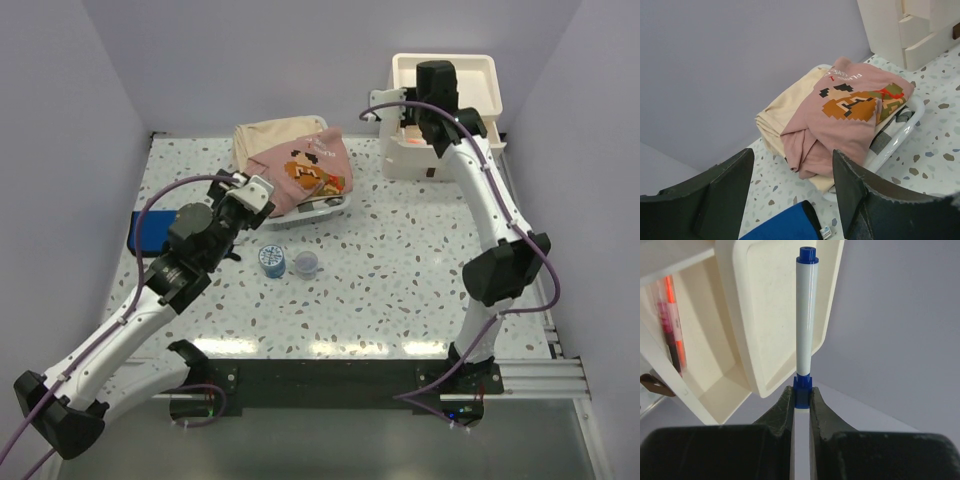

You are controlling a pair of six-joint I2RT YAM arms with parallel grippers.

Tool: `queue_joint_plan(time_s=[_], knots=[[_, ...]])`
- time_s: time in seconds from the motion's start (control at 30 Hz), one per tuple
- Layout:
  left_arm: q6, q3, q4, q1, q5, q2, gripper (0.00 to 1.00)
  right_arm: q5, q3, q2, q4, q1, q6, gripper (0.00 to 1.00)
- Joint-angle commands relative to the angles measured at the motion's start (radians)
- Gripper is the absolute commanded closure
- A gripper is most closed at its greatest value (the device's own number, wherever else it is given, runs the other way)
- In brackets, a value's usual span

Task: Sort the stationery into containers
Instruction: Place the pen in the drawer.

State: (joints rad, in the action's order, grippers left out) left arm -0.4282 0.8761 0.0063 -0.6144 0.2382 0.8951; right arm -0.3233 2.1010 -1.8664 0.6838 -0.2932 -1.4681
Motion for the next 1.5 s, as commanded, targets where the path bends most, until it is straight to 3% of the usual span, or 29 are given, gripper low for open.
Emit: queue_joint_plan(time_s=[0.0, 0.2, 0.43, 0.57, 1.3, 1.47], knots=[[0.040, -0.012, 0.060, 0.005, -0.022, -0.031, 0.31, 0.035, 0.149, -0.066, 0.209, 0.060, -0.135, 1.00], [0.052, -0.015, 0.061, 0.005, -0.039, -0.036, 0.31, 0.082, 0.223, -0.128, 0.313, 0.115, -0.196, 1.00], [0.071, -0.002, 0.050, 0.007, -0.060, -0.019, 0.31, 0.090, 0.157, -0.128, 0.278, 0.141, -0.199, 1.00], [0.086, 0.009, 0.044, 0.016, -0.079, -0.009, 0.31, 0.056, 0.085, -0.120, 0.223, 0.141, -0.239, 1.00], [0.134, 0.023, 0.021, 0.050, -0.123, -0.002, 0.31, -0.141, 0.059, -0.223, 0.138, 0.140, -0.354, 1.00], [0.144, 0.035, 0.017, 0.053, -0.131, 0.007, 0.31, -0.155, 0.060, -0.229, 0.042, 0.140, -0.321, 0.46]])
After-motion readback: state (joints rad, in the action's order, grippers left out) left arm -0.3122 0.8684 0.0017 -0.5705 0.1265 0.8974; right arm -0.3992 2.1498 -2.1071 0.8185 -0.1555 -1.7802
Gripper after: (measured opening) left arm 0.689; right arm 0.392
